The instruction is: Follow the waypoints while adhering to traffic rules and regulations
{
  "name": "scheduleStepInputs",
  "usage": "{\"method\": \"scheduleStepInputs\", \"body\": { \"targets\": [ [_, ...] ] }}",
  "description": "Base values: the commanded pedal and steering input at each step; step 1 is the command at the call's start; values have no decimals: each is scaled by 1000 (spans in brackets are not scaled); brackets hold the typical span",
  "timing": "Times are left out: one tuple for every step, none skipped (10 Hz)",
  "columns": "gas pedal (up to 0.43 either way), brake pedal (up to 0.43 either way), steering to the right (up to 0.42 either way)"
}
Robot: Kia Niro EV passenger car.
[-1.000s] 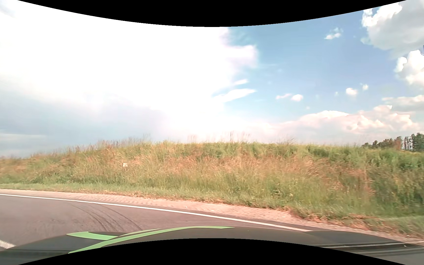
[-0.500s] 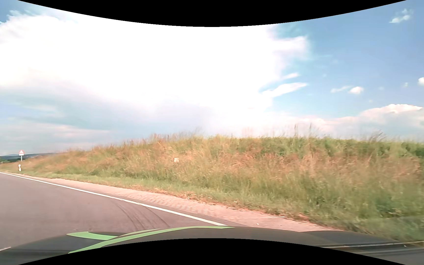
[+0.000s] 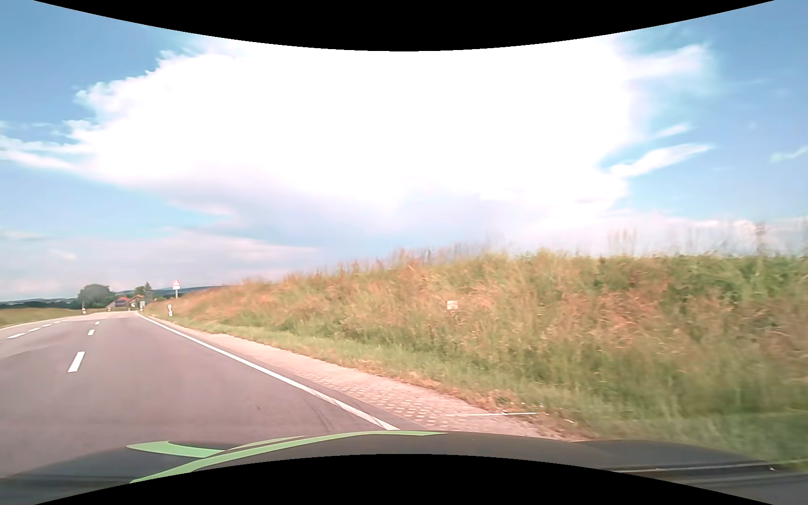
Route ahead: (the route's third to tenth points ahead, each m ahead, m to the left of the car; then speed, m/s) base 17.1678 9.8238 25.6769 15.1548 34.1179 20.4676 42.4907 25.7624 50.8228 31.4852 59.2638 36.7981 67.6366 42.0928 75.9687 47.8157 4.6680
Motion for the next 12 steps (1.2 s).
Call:
{"method": "scheduleStepInputs", "body": {
  "targets": [
    [220, 0, -463],
    [228, 0, -446],
    [248, 0, -421],
    [260, 0, -392],
    [268, 0, -362],
    [280, 0, -336],
    [299, 0, -322],
    [311, 0, -301],
    [311, 0, -269],
    [311, 0, -235],
    [311, 0, -201],
    [311, 0, -159]
  ]
}}
